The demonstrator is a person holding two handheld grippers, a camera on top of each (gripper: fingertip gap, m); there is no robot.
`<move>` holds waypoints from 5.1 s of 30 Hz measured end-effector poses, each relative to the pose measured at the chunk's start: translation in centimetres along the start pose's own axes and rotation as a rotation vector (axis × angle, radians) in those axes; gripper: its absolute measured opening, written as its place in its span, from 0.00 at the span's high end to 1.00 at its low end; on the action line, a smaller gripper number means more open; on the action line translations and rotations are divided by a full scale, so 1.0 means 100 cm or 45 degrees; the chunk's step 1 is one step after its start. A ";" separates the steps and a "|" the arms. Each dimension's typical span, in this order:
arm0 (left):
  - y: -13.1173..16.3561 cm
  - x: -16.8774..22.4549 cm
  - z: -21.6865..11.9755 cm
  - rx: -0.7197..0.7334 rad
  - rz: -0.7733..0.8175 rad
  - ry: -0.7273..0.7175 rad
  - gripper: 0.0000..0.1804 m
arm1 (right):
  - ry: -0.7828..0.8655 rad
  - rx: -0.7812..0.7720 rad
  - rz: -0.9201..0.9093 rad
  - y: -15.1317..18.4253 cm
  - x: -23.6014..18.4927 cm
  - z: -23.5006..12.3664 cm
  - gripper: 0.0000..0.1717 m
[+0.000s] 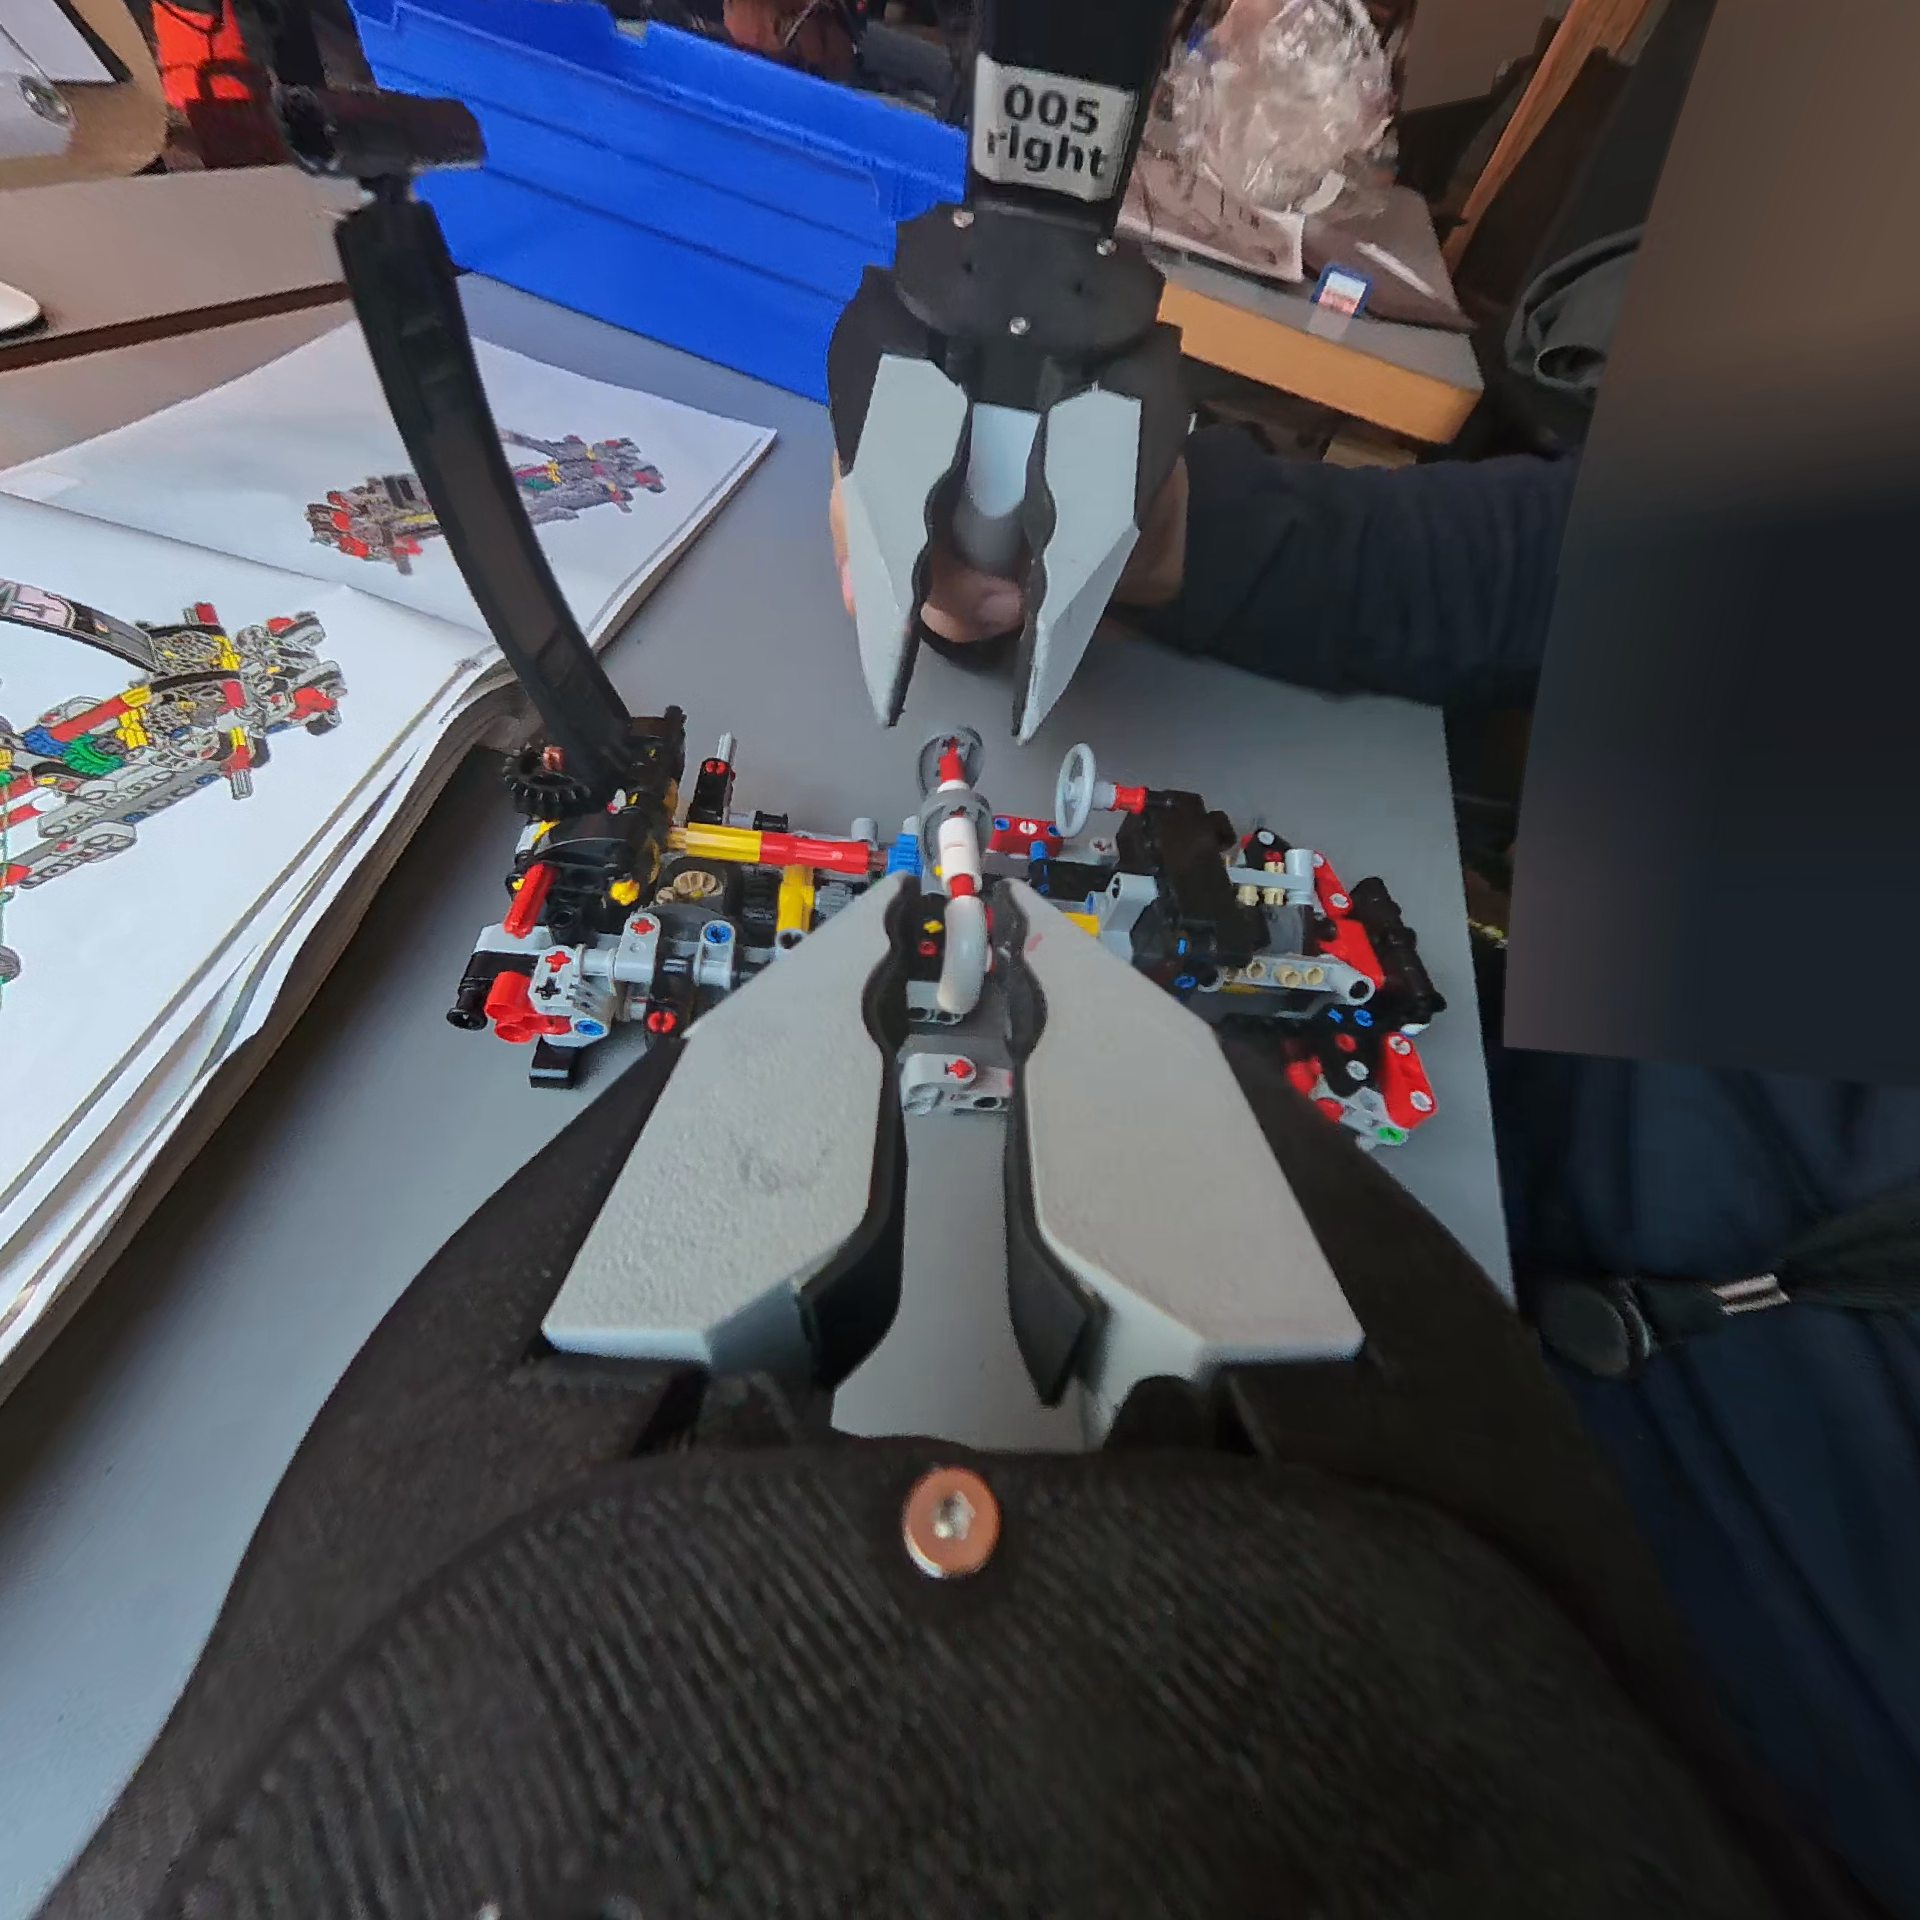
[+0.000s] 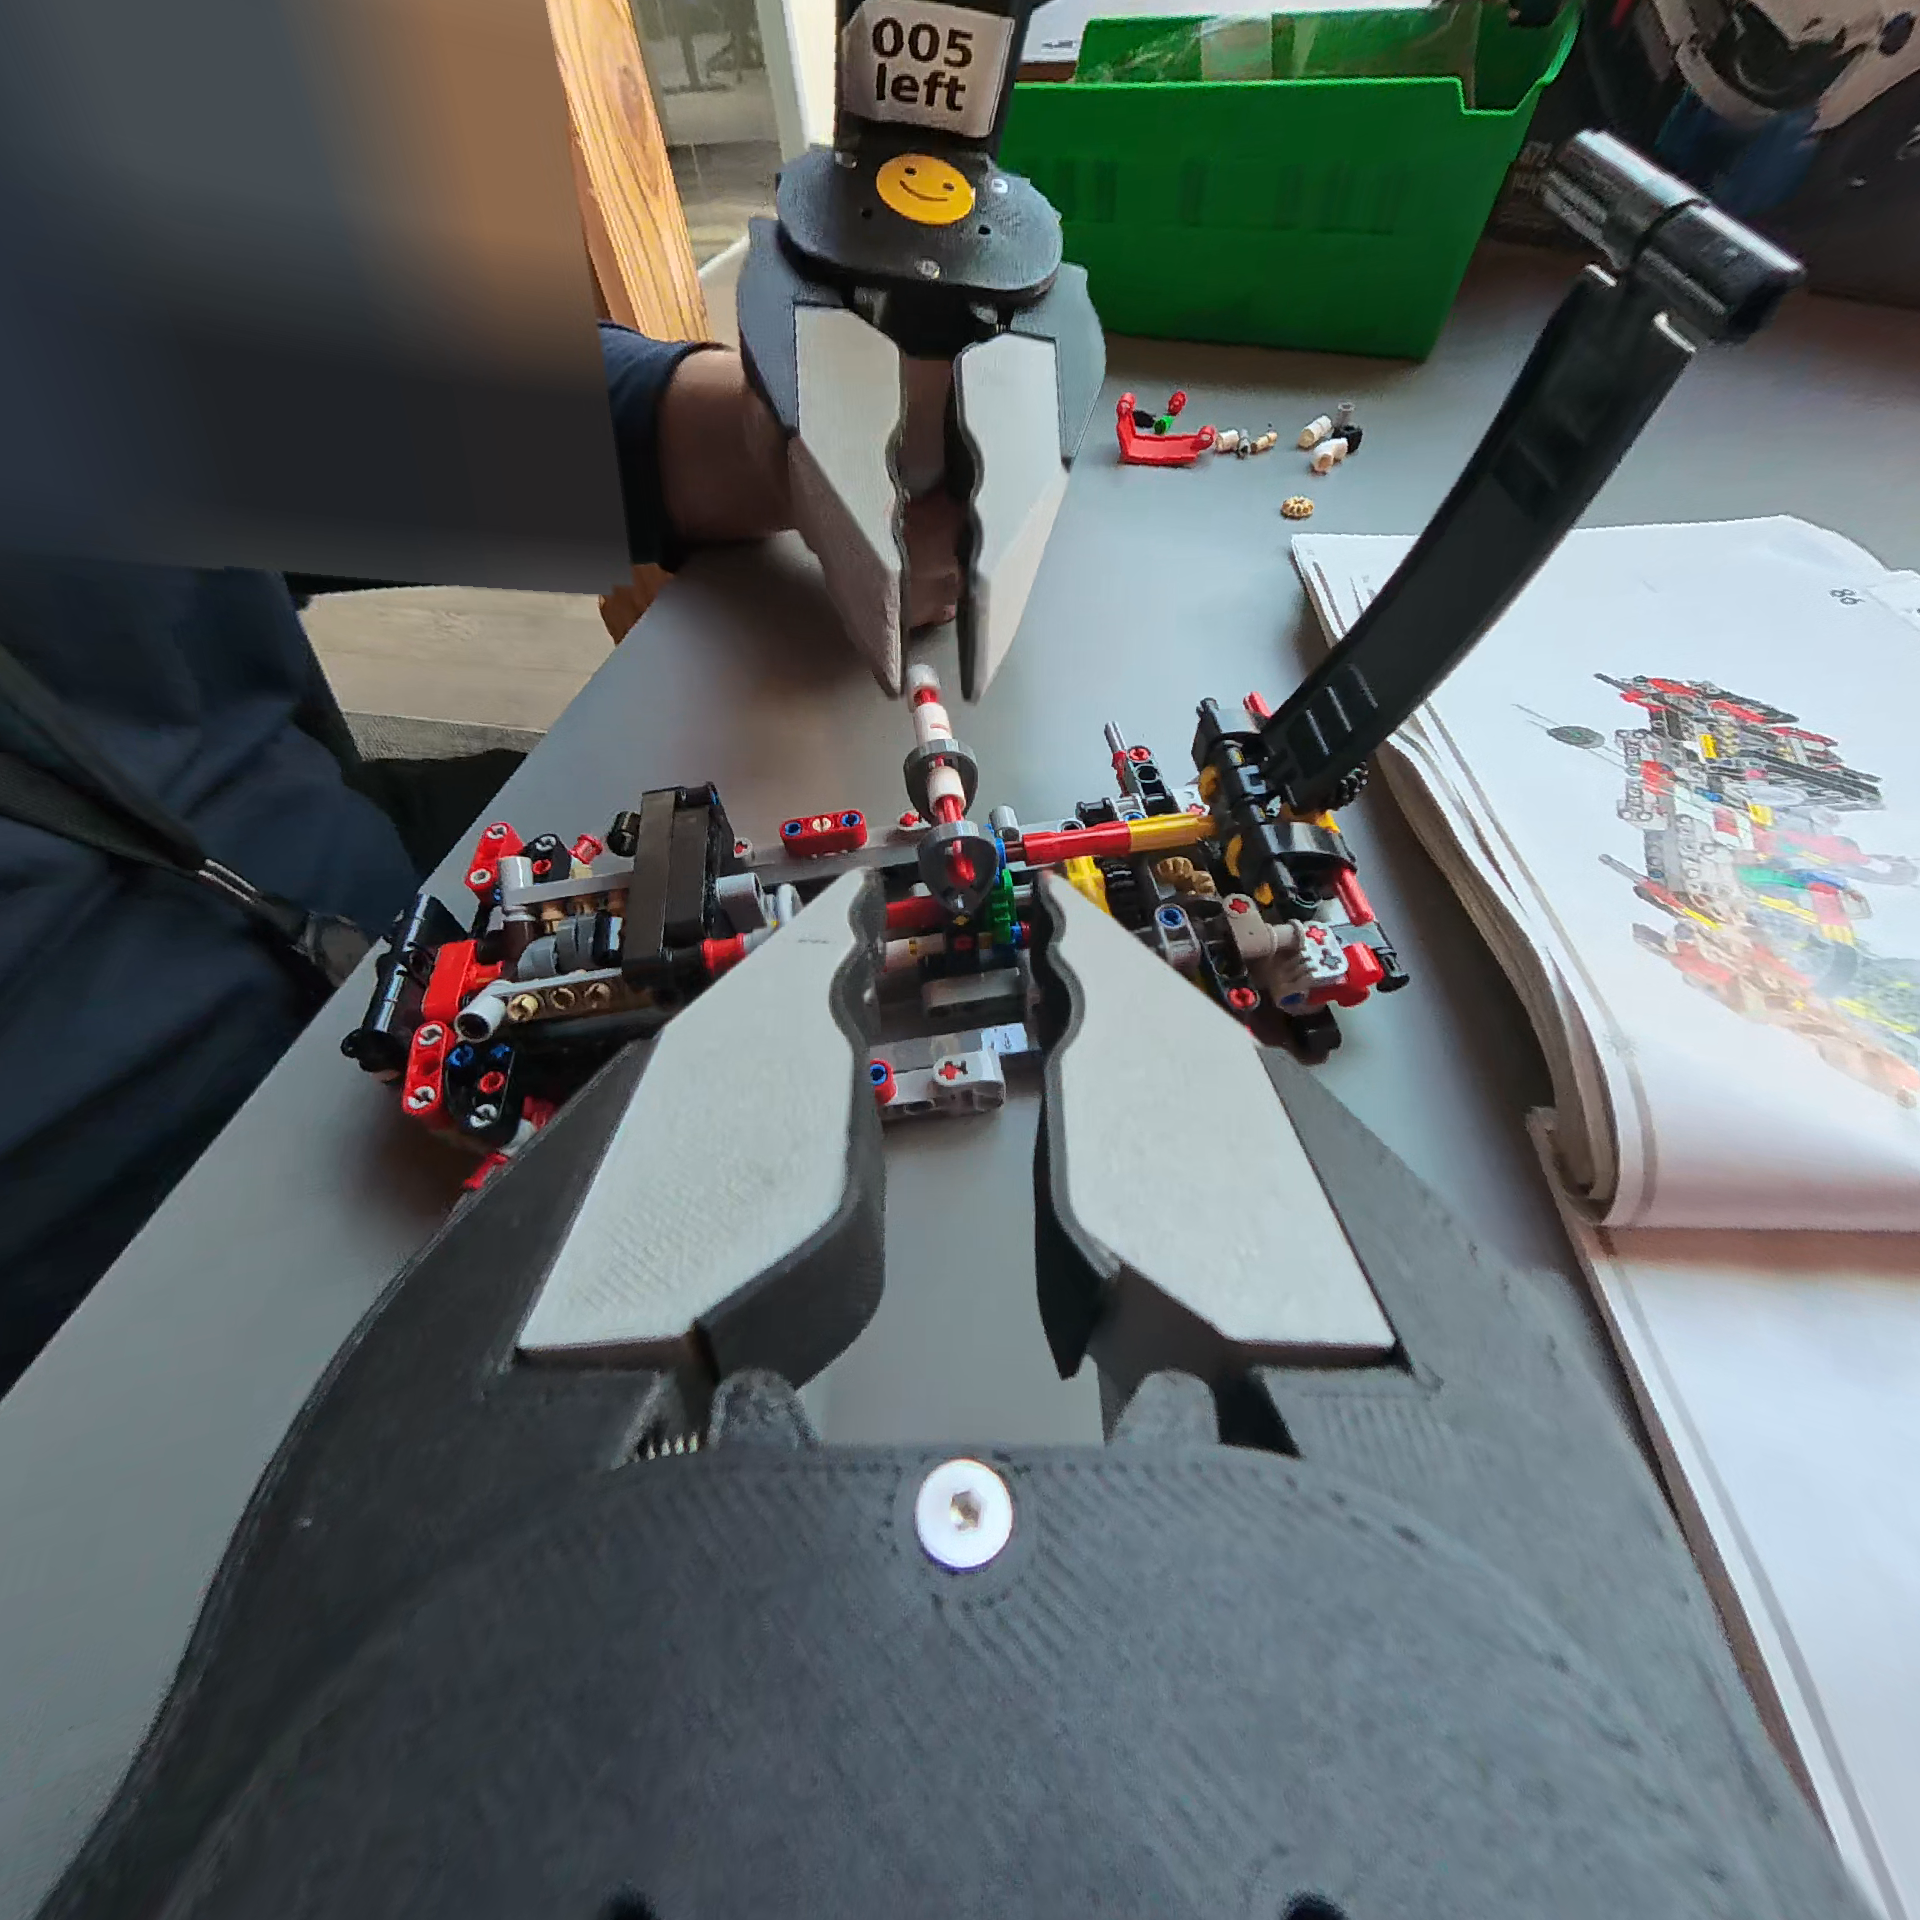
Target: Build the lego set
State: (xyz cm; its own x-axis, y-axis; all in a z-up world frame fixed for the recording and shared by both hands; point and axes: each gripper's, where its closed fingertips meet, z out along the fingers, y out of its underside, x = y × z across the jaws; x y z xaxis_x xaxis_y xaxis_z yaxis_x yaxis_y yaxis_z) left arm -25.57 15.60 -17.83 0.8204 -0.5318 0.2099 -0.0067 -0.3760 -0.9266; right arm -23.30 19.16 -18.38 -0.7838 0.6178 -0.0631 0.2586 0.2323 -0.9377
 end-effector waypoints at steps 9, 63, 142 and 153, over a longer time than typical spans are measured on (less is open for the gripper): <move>0.006 0.006 0.005 -0.061 0.070 0.007 0.90 | 0.017 -0.057 -0.036 0.005 -0.001 0.008 0.87; -0.030 -0.003 -0.036 0.403 0.049 -0.385 0.96 | 0.135 0.468 0.318 -0.024 0.030 -0.065 0.79; 0.008 -0.006 0.021 -0.125 0.106 -0.179 0.96 | -0.060 -0.018 -0.028 0.001 0.000 0.008 0.94; 0.015 -0.008 0.026 -0.190 0.077 -0.212 0.98 | -0.030 -0.033 -0.058 0.002 0.002 0.010 0.95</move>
State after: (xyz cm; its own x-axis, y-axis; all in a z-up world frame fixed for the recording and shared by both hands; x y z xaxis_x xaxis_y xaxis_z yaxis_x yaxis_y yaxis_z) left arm -24.74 17.41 -20.20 0.8989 -0.4289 0.0896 -0.1331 -0.4621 -0.8768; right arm -24.03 18.57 -18.89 -0.8080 0.5885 -0.0285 0.2363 0.2793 -0.9307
